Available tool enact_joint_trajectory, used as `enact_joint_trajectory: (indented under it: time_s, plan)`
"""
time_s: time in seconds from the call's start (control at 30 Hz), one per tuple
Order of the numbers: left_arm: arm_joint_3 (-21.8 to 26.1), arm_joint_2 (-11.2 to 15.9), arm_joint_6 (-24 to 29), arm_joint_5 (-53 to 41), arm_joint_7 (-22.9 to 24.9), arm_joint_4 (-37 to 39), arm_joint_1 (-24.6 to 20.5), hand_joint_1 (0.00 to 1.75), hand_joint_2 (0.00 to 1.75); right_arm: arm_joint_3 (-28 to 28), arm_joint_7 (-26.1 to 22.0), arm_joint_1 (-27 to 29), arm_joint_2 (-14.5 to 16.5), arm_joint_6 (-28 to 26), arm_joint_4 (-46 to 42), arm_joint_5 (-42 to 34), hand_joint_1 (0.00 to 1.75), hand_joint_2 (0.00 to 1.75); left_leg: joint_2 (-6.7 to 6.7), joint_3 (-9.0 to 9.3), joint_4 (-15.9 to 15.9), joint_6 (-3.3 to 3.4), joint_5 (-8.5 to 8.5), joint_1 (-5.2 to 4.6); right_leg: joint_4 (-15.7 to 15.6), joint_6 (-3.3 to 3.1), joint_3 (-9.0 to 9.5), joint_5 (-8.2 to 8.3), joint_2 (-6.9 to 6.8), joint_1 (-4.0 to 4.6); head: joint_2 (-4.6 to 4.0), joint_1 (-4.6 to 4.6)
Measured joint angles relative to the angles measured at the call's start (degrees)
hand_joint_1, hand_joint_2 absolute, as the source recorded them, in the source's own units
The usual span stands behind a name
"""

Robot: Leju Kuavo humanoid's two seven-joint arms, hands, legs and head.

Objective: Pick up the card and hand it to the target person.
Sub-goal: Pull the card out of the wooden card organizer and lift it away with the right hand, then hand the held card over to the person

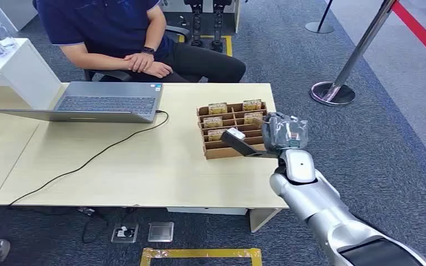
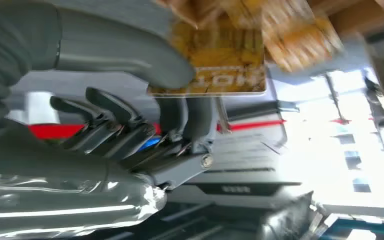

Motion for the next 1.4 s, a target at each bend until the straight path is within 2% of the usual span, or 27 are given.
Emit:
enact_joint_trajectory:
  time_s: [0.1, 0.27, 0.4, 0.5, 0.7, 0.87, 1.07, 1.4]
  plan:
    - [0.01, 0.0, 0.14, 0.01, 0.01, 0.0, 0.1, 0.0, 0.0, -0.67, -0.51, -1.09, -0.73, 0.03, -4.17, -1.08, 1.66, 1.75, 0.0, -0.01, 0.0, 0.0, 0.0, 0.0, 0.0, 0.0, 0.0, 0.0, 0.0, 0.0, 0.0, 0.0]
    - [-0.05, -0.01, 0.27, -0.19, 0.27, 0.0, 0.0, 0.0, 0.0, -1.5, -2.14, -5.51, -1.67, 1.25, -11.24, -3.33, 1.75, 1.75, 0.0, 0.01, 0.0, -0.01, 0.01, 0.0, 0.04, -0.03, 0.01, 0.02, 0.01, 0.0, 0.0, -0.01]
    - [-0.39, -0.05, 0.24, -0.64, 0.64, 0.0, -0.54, 0.0, 0.0, -1.1, -3.77, -9.21, 0.03, 6.0, -12.39, -6.55, 1.75, 1.75, 0.01, 0.0, 0.0, -0.03, 0.03, 0.0, 0.11, -0.03, 0.0, 0.02, 0.02, 0.0, 0.0, 0.04]
    - [-0.67, -0.25, 0.18, -1.0, 0.7, 0.0, -1.25, 0.0, 0.0, 0.16, -5.16, -11.62, 3.09, 7.34, -8.96, -9.87, 1.75, 1.75, 0.02, 0.0, 0.0, -0.07, 0.05, 0.01, 0.16, -0.04, -0.03, 0.02, 0.03, 0.0, 0.0, -0.03]
    - [-1.08, -0.56, -0.1, -1.81, 0.72, 0.0, -2.25, 0.0, 0.0, 2.68, -7.14, -15.88, 9.71, 3.5, 4.61, -13.37, 1.75, 1.75, 0.03, 0.0, 0.0, -0.13, 0.09, 0.01, 0.24, -0.04, -0.06, 0.02, 0.03, 0.01, 0.0, -0.07]
    - [-1.15, -0.62, -0.09, -1.85, 0.27, 0.0, -2.58, 0.0, 0.0, 6.86, -5.56, -17.05, 13.52, 1.14, 13.54, -17.3, 1.75, 1.75, 0.01, -0.01, 0.0, -0.14, 0.1, 0.01, 0.24, -0.05, -0.07, 0.01, 0.01, 0.01, 0.0, -0.08]
    - [-1.41, -0.63, -0.47, -2.1, 0.18, 0.0, -2.46, 0.0, 0.0, 10.67, -4.7, -17.72, 15.0, -0.65, 19.0, -19.92, 1.75, 1.75, 0.02, -0.05, 0.0, -0.14, 0.09, 0.01, 0.23, -0.04, -0.1, 0.01, 0.01, 0.0, 0.0, 0.01]
    - [-2.34, -0.63, -1.34, -2.77, 0.35, 0.02, -2.38, 0.0, 0.0, 11.55, -4.23, -18.56, 15.49, -0.91, 22.81, -20.8, 1.75, 1.75, 0.02, -0.05, 0.0, -0.14, 0.1, 0.01, 0.23, -0.05, -0.13, 0.02, 0.01, 0.01, 0.0, -0.09]
